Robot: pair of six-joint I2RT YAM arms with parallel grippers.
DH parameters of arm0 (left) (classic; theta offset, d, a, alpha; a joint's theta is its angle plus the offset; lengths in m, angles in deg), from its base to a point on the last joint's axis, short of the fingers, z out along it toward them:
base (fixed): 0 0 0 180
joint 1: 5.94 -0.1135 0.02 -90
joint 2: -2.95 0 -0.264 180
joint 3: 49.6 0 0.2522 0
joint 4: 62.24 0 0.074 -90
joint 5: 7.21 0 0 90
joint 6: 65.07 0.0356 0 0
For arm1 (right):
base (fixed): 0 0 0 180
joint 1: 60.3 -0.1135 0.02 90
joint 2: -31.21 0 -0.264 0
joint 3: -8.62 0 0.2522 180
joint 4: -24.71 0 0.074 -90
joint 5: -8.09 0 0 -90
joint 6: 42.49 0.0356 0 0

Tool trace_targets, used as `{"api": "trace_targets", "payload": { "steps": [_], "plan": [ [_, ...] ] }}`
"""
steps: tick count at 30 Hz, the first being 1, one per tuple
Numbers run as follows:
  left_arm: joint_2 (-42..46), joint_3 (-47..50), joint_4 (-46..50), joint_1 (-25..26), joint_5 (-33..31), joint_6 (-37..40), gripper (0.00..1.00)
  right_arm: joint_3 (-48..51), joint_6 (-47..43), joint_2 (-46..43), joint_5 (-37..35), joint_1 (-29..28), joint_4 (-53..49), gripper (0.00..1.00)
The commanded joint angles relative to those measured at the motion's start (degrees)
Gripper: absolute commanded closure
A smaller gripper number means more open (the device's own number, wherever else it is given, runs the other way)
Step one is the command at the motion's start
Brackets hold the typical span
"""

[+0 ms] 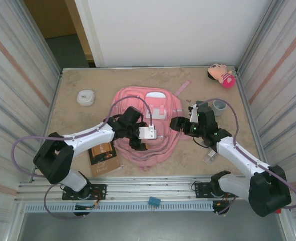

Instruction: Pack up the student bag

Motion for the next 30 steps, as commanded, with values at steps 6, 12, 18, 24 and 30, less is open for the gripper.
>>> {"api": "trace_targets", "payload": {
  "steps": [6, 12, 18, 24, 30],
  "plan": [
    [-1.1, 0.4, -1.6, 1.9, -5.9, 5.7, 0.17, 2.6, 0.2, -4.5, 0.0, -0.3, 1.2, 0.19],
    [-3.3, 3.4, -5.8, 3.2, -14.9, 5.8, 0.17, 3.2, 0.2, -4.3, 0.4, -0.3, 1.6, 0.19],
    [-4.2, 6.8, -12.2, 4.4, -19.8, 5.2, 0.24, 3.9, 0.3, -4.5, -0.4, -0.2, 2.3, 0.19],
    [0.4, 8.0, -15.1, 4.9, -19.7, 1.8, 0.9, 4.3, -0.6, -4.4, -0.3, 0.2, 3.0, 0.18],
    [9.7, 7.8, -12.8, 2.0, -6.7, -1.7, 1.0, 4.2, -3.0, -4.6, 2.8, 2.6, 3.9, 0.18]
  ]
}}
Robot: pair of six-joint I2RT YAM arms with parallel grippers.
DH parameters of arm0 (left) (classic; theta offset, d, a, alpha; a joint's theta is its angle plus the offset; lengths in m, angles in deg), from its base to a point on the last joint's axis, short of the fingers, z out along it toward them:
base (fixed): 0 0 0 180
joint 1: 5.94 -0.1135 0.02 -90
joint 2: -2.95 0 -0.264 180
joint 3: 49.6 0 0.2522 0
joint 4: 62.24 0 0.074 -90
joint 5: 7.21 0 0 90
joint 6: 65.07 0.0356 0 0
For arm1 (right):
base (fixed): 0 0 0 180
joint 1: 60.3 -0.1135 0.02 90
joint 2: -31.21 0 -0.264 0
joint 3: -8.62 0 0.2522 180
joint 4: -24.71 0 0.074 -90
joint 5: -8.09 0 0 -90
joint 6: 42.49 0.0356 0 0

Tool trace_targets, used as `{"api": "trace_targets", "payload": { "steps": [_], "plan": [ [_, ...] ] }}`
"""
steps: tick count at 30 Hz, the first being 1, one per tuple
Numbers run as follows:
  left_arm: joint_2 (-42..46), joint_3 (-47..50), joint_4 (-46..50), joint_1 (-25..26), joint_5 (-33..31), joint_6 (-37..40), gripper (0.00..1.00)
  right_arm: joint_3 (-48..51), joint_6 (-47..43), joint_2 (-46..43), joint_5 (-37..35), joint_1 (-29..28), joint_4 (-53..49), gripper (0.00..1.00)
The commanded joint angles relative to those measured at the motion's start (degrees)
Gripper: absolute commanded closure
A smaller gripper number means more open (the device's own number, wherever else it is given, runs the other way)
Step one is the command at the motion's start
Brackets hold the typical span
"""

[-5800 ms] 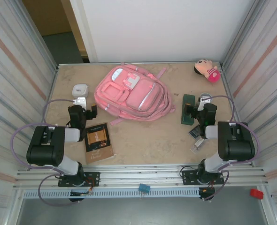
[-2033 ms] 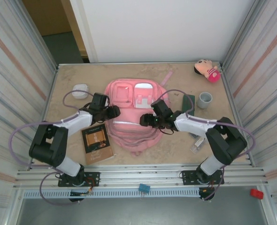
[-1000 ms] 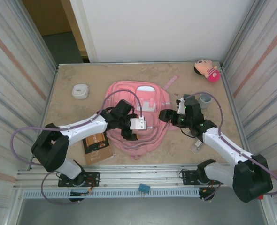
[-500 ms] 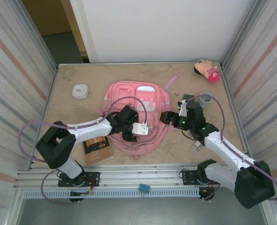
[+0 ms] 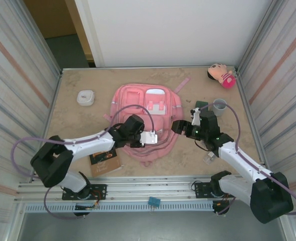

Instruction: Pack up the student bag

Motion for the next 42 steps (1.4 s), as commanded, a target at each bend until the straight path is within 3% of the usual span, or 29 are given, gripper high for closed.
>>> {"api": "trace_targets", "payload": {
  "steps": [1, 7, 16, 30, 42],
  "plan": [
    [6.8, -0.8, 1.2, -2.6, 9.6, -3.4, 1.0, 0.3, -2.5, -1.2, 3.2, 2.1, 2.3, 0.18],
    [12.8, -4.0, 5.0, -10.0, 26.0, -7.3, 1.0, 1.3, -2.6, -3.2, 11.0, 6.8, 5.6, 0.17],
    [15.1, -7.2, 7.6, -18.1, 41.9, -9.7, 1.0, 1.7, -4.5, -3.9, 16.6, 9.2, 9.1, 0.15],
    [13.8, -9.6, 9.3, -22.8, 51.1, -11.1, 1.0, 2.4, -6.7, 0.3, 24.2, 11.2, 11.2, 0.15],
    [14.7, -11.0, 10.3, -25.5, 53.2, -10.7, 1.0, 5.1, -6.5, 4.8, 21.5, 13.5, 15.0, 0.11]
  ]
}}
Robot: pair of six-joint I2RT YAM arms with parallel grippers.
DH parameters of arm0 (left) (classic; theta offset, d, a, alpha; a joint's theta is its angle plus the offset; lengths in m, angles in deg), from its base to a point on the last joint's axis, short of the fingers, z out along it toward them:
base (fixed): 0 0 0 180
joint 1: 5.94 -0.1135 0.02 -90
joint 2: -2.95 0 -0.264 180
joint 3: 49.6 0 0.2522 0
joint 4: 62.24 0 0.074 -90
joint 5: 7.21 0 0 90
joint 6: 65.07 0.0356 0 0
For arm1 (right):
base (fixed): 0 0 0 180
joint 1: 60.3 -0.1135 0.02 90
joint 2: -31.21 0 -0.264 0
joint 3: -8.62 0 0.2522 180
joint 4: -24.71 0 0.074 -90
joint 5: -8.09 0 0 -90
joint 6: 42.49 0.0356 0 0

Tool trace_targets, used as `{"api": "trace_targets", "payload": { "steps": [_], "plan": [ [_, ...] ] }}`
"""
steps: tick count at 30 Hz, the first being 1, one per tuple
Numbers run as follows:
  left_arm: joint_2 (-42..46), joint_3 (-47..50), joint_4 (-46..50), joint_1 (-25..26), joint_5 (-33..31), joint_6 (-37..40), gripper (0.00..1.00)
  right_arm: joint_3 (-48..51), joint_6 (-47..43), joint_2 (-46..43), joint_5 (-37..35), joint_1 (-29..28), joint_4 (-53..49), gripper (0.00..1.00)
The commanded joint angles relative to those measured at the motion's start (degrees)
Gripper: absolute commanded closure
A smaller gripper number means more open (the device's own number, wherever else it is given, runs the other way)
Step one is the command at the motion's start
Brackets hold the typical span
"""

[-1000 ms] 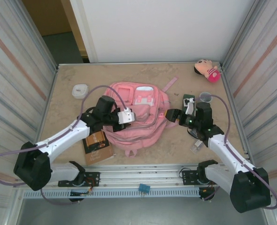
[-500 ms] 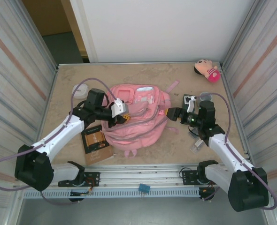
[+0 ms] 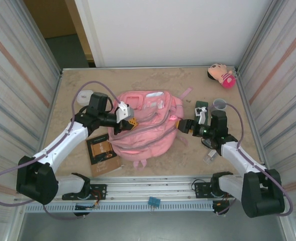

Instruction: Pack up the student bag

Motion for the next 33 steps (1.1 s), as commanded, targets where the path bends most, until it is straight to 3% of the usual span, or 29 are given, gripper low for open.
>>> {"api": "trace_targets", "payload": {
  "steps": [1, 7, 11, 18, 27, 32, 33],
  "plan": [
    [3.1, -3.6, -3.2, -0.9, 6.4, -0.1, 1.0, 0.5, -0.6, 1.7, 1.1, 0.8, 4.3, 0.11],
    [3.3, -3.5, -3.5, -1.2, 6.8, -0.1, 1.0, 0.0, 0.4, 4.8, 7.4, 1.0, 10.9, 0.11],
    [3.4, -2.9, -4.6, -1.4, 7.5, -0.8, 1.0, -1.0, -0.4, 6.3, 10.4, 1.0, 11.9, 0.18],
    [3.5, -1.7, -6.5, -1.5, 6.2, -1.6, 1.0, -1.4, -0.7, 6.5, 13.6, 2.9, 11.8, 0.51],
    [3.3, -1.0, -7.5, -1.5, 4.2, -1.9, 1.0, -1.6, -2.5, 4.1, 12.5, 4.3, 8.1, 0.74],
    [3.4, -0.7, -8.3, -1.5, 0.7, -2.6, 1.0, -2.8, -4.3, 4.1, 10.3, 4.5, 3.4, 0.99],
    [3.4, -0.5, -8.7, -1.4, -0.2, -2.9, 1.0, -3.2, -4.5, 4.1, 9.8, 4.5, 2.6, 1.0]
  ]
}}
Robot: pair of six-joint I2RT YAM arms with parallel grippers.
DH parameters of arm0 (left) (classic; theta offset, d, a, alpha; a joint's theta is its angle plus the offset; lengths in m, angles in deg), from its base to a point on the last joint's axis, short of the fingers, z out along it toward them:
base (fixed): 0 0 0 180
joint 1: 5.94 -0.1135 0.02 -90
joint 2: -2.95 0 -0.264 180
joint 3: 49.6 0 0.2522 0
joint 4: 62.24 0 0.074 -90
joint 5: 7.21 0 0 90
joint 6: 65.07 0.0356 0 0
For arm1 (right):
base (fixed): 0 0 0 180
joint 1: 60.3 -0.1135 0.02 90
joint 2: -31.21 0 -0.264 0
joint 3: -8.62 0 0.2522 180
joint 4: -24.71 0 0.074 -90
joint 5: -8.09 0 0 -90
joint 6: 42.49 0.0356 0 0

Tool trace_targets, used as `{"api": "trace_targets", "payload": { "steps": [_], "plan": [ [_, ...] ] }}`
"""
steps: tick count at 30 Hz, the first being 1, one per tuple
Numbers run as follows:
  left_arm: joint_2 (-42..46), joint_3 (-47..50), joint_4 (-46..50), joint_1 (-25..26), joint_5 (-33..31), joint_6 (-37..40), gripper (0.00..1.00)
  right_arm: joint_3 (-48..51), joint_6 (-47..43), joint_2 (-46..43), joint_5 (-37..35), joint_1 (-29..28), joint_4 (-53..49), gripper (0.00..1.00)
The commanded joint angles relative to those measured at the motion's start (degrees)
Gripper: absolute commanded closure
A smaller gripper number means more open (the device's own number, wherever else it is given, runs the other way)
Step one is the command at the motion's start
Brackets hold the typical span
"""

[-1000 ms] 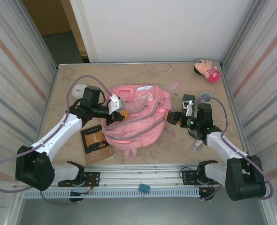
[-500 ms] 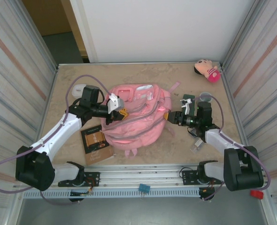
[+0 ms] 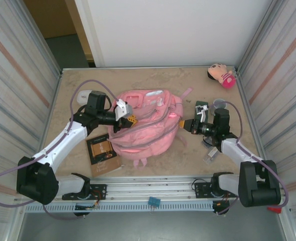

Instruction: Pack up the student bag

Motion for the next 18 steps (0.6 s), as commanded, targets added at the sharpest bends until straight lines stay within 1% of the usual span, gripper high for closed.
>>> {"api": "trace_targets", "payload": {
  "steps": [1, 3, 4, 7, 10, 13, 16, 18],
  "plan": [
    [3.3, -0.2, -6.5, -0.4, -0.6, -1.5, 1.0, -2.5, -2.1, -1.1, -0.9, 0.4, -3.9, 1.0],
    [3.4, 0.2, -7.7, 0.2, -3.6, -2.9, 1.0, -3.2, -2.3, -1.2, -1.3, 0.2, -5.1, 1.0],
    [3.4, 0.3, -8.0, 1.1, -7.1, -3.6, 1.0, -3.7, -2.8, -1.4, -1.7, 0.2, -6.6, 1.0],
    [2.9, -0.1, -8.4, 5.0, -20.2, -6.3, 1.0, -6.2, -6.0, -2.8, -4.3, -1.4, -13.8, 1.0],
    [1.6, -0.7, -9.7, 7.9, -29.1, -11.3, 1.0, -8.5, -8.9, -5.6, -8.4, -4.4, -20.4, 1.0],
    [0.3, -0.3, -13.5, 11.5, -38.7, -18.0, 1.0, -10.6, -10.7, -8.0, -12.6, -8.0, -26.0, 1.0],
    [-1.3, 0.0, -16.4, 15.7, -48.1, -20.9, 1.0, -12.5, -11.9, -9.6, -15.7, -12.0, -31.0, 1.0],
    [-3.3, -1.3, -16.3, 17.7, -52.8, -22.6, 1.0, -13.2, -11.9, -10.3, -17.1, -14.7, -33.0, 1.0]
  ]
}}
